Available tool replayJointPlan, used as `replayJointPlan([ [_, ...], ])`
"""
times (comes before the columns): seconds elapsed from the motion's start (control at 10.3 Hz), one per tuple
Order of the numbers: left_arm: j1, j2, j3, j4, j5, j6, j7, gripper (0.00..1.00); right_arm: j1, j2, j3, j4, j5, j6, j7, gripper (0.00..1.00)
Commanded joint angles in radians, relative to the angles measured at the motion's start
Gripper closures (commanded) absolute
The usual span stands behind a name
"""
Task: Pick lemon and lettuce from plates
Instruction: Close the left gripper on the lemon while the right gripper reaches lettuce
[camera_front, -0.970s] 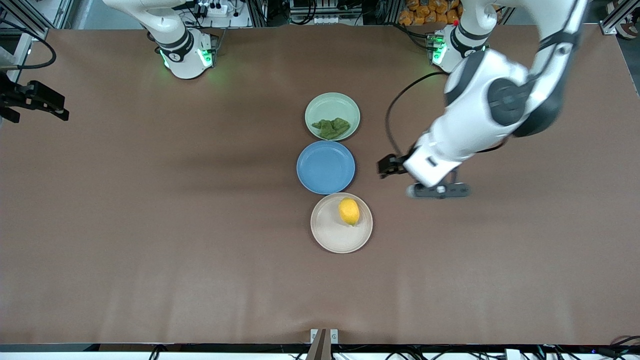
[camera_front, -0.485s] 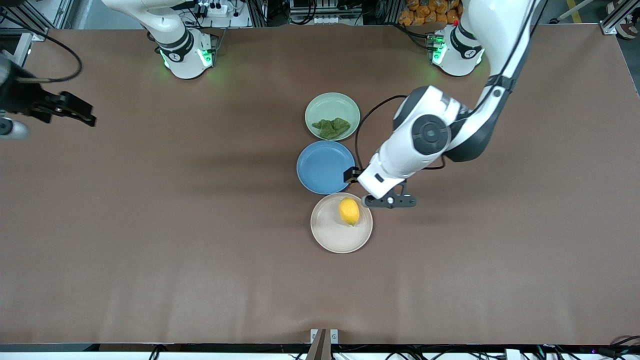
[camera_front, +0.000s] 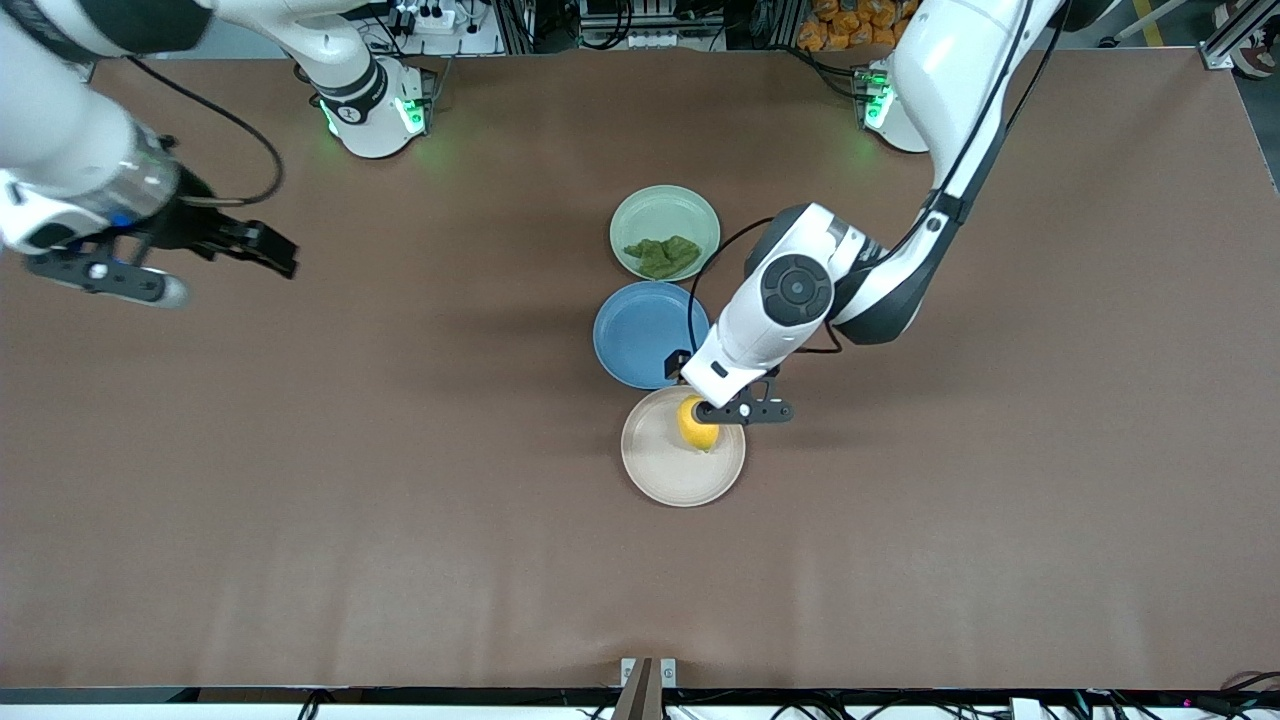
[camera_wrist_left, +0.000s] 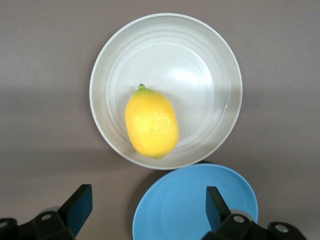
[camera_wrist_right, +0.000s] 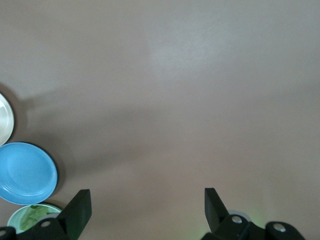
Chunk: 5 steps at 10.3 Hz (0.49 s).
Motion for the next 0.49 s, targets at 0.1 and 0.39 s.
replayJointPlan([
  [0.1,-0.014,0.068,0.012,0.026,0.048,0.079,-0.065,0.00,-0.005,-0.011,0.142,-0.144,0.010,0.151,0.253,0.00],
  [0.39,-0.040,0.117,0.045,0.028,0.046,0.172,-0.113,0.00,0.062,0.040,0.170,-0.185,0.012,0.259,0.424,0.00],
])
